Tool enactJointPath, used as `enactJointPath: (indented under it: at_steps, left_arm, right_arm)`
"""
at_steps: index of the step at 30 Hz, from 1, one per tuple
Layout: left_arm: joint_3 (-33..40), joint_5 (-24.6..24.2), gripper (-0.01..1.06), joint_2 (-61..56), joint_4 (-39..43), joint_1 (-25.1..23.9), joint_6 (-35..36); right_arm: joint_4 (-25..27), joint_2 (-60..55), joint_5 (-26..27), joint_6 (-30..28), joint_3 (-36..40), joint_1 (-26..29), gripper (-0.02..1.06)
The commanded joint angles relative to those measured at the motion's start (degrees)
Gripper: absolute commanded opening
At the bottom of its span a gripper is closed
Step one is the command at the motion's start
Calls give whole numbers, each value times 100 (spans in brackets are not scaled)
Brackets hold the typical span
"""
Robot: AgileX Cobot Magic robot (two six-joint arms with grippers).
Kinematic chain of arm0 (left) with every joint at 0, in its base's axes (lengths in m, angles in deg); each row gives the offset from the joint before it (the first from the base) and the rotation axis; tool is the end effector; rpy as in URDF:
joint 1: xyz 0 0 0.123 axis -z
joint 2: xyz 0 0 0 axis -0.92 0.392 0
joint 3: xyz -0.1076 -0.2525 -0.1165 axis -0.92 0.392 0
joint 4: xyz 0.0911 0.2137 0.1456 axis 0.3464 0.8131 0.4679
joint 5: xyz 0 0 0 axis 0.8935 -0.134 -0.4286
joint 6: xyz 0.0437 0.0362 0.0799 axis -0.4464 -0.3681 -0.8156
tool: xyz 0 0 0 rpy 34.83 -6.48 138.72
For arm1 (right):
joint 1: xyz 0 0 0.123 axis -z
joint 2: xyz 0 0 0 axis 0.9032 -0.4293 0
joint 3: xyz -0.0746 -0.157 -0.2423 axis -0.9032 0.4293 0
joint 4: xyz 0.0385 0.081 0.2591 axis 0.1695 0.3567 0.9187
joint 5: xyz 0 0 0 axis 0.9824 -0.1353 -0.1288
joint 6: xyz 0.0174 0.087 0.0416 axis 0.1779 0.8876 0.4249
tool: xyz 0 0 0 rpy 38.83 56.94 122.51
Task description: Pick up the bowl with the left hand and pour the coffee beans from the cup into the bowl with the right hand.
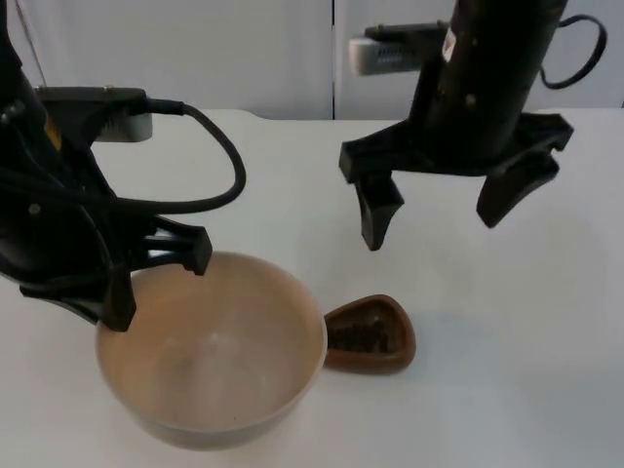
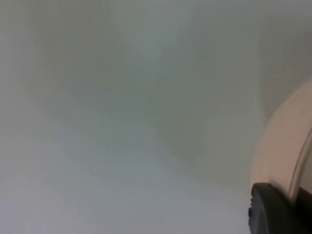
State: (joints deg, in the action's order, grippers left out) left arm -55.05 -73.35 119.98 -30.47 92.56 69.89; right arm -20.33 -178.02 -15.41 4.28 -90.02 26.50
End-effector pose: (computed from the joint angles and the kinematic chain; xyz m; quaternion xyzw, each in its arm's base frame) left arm 0.2593 -0.1262 0.1747 0.0709 0.9910 -0.0490 0.1019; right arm 0.3521 0.2734 0.1943 -0.1759 0.9798 0.0356 0.0879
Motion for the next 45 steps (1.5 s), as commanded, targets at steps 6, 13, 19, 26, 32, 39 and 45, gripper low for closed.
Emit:
enactJointPath:
  at_steps: [6, 13, 19, 26, 32, 39, 45]
  left_arm:
    - [16, 10, 0, -47, -44, 37, 39]
    - [16, 10, 0, -47, -44, 37, 39]
    - [16, 21, 0, -47, -44, 37, 39]
    - [16, 21, 0, -47, -44, 37, 39]
    - [16, 21, 0, -47, -44, 37, 39]
    - [16, 32, 0, -47, -44, 37, 39]
    - [16, 32, 0, -47, -44, 37, 39]
  right_arm:
    - [-311, -283, 271, 304, -42, -131, 92]
    - [-333, -555, 443, 440, -42, -131, 86]
    - [-308, -749, 443, 571, -42, -131, 86]
    - [-137, -818, 996, 667, 425, -131, 84]
    - [-188, -818, 1488, 845, 727, -131, 84]
    - [-505, -848, 1561, 1091, 727, -131, 82]
    - [-505, -848, 1742, 1081, 727, -131, 77]
